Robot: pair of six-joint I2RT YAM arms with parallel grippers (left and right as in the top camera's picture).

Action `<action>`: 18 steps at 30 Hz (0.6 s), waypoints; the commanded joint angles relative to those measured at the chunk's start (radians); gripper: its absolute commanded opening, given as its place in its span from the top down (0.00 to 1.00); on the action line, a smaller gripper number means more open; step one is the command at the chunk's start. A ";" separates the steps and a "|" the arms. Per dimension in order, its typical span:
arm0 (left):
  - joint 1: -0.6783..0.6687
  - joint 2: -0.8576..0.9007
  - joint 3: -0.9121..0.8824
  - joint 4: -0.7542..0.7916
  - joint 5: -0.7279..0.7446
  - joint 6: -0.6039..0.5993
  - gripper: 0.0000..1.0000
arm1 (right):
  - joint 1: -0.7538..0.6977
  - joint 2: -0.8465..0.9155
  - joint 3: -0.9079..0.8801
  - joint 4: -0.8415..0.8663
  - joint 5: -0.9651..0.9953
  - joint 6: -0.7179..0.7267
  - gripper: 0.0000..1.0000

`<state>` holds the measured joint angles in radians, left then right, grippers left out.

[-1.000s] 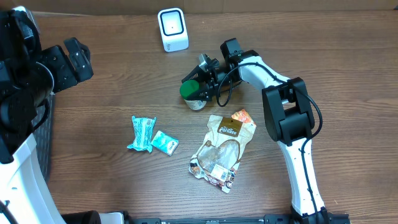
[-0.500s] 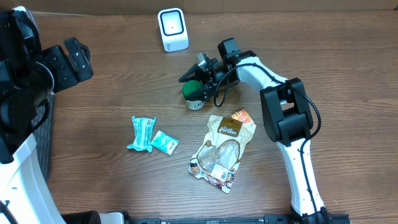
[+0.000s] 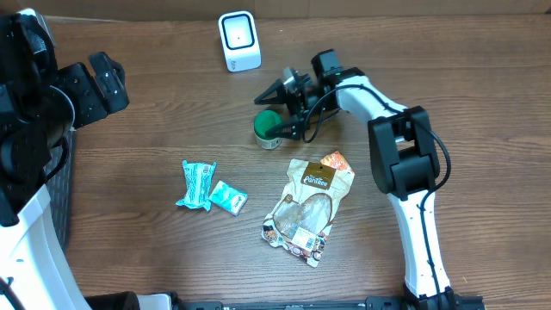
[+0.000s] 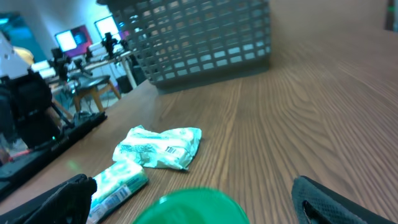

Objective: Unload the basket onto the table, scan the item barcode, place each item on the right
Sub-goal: 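Set the jar upright at table center and open right gripper, then raise the right gripper away toward the back right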

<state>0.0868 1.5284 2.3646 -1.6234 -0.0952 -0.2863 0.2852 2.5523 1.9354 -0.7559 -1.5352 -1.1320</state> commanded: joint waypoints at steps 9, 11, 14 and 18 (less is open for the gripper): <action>0.005 0.003 0.007 0.004 -0.009 -0.009 0.00 | -0.172 -0.269 0.071 -0.002 -0.009 0.770 0.00; 0.005 0.003 0.007 0.005 -0.009 -0.009 0.00 | -0.205 -0.303 0.071 -0.019 -0.011 1.013 0.00; 0.005 0.003 0.007 0.005 -0.009 -0.009 0.01 | -0.256 -0.331 0.071 -0.065 -0.014 1.091 0.00; 0.005 0.003 0.007 0.004 -0.009 -0.009 0.01 | -0.299 -0.335 0.071 -0.142 0.040 1.071 0.00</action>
<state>0.0868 1.5284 2.3646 -1.6234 -0.0952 -0.2859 0.0021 2.2227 1.9991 -0.8669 -1.5326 -0.1658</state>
